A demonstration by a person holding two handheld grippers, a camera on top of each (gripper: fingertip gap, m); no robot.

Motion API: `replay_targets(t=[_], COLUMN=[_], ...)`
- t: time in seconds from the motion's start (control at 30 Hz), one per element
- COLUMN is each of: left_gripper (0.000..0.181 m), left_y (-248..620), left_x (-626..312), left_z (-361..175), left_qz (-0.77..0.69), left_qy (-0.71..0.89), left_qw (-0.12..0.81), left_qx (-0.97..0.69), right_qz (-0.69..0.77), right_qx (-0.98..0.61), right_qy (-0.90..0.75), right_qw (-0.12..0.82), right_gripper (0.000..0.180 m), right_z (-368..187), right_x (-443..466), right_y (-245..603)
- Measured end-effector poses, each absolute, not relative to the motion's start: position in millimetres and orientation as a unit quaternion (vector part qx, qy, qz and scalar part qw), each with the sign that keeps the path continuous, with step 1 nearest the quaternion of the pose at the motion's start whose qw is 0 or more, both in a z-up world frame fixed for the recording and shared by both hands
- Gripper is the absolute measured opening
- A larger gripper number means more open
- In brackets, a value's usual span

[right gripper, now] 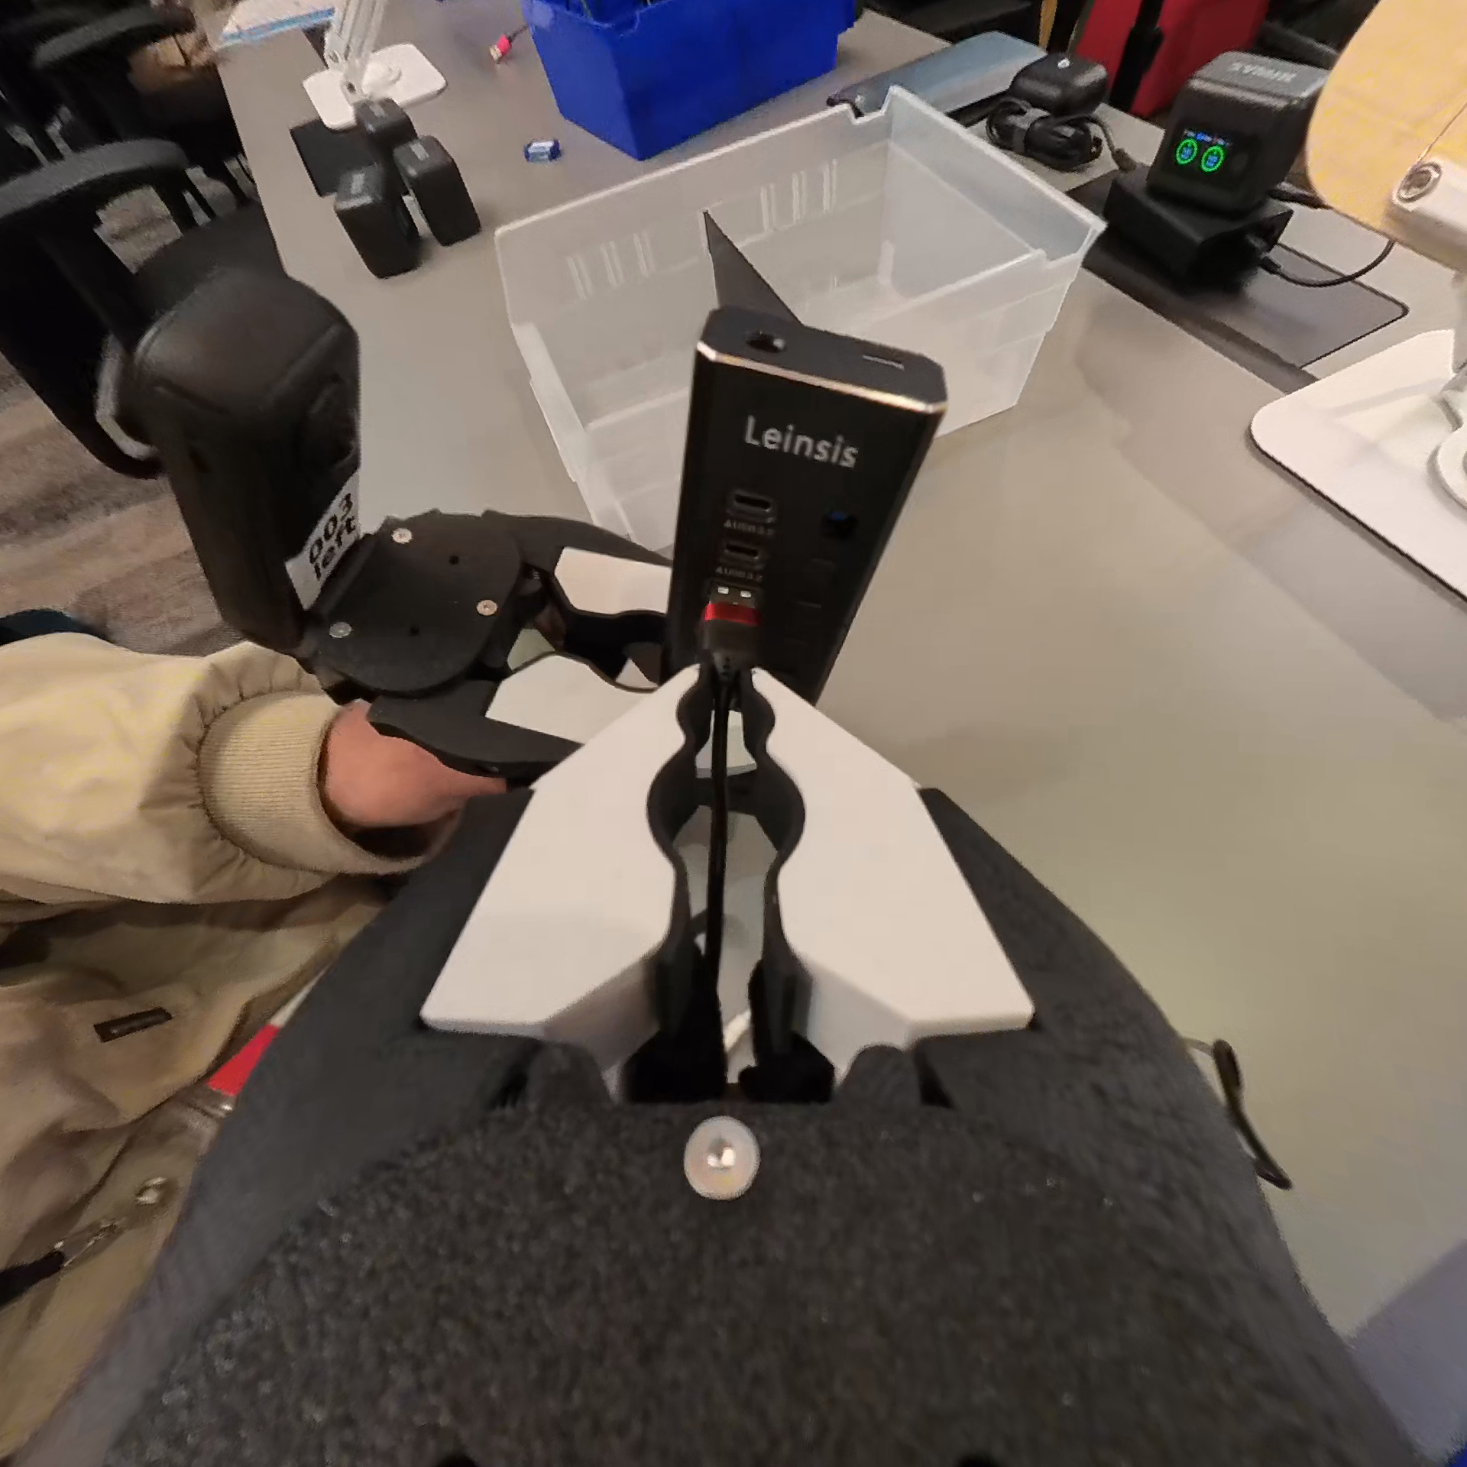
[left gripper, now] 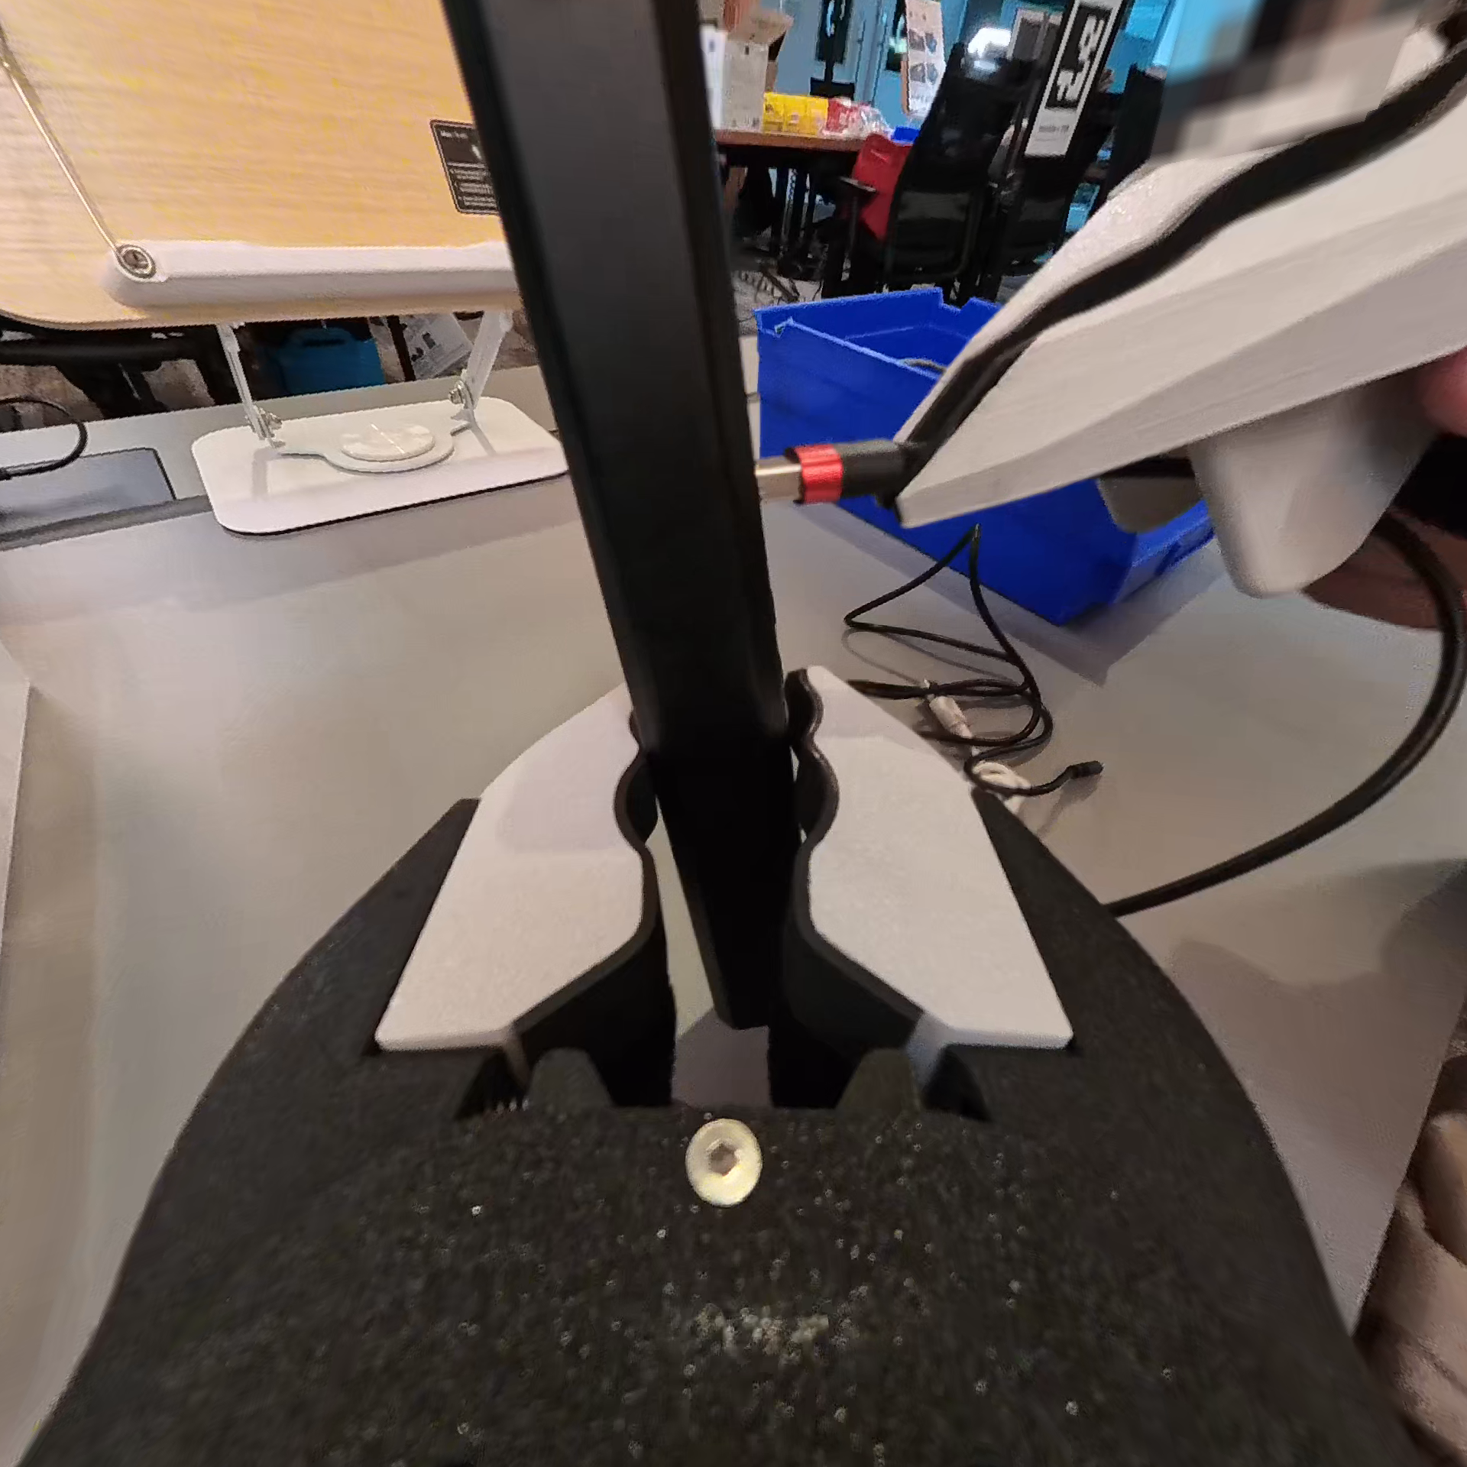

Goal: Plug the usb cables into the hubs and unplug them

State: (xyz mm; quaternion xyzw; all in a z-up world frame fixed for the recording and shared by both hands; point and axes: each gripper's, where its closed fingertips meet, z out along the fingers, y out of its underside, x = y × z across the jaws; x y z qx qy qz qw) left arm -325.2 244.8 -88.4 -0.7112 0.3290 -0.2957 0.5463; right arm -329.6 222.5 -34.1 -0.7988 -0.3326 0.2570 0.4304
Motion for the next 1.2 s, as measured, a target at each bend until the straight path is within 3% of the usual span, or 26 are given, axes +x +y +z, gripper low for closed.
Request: replay_targets(t=[0.4,0.53,0.7,1.03,1.2], left_gripper=[0.031,0.030,0.030,0.030,0.030], left_y=[249.3,255.8,265.6,260.6,259.8], left_x=[-336.1,-346.4,-375.7,-394.5,-394.0], left_z=[-82.4,-74.2,-69.3,-73.4,-76.7], left_qz=[-0.269,-0.327,-0.369,-0.386,-0.375], left_qy=[0.340,0.283,0.229,0.216,0.231], left_qw=[0.556,0.545,0.551,0.536,0.534], left_qx=[-0.709,-0.718,-0.713,-0.719,-0.722], right_qz=[0.269,0.310,0.314,0.164,0.108], right_qx=[-0.785,-0.761,-0.758,-0.858,-0.882], right_qy=[-0.323,-0.320,-0.275,-0.370,-0.366], right_qw=[0.455,0.472,0.502,0.315,0.278], right_gripper=[0.006,0.028,0.028,0.027,0.019], right_z=[-31.8,-10.3,13.2,-153.5,-191.4], right_x=[-340.5,-326.7,-256.4,-233.1,-213.7], right_y=[222.7,229.1,249.0,233.5,231.6])
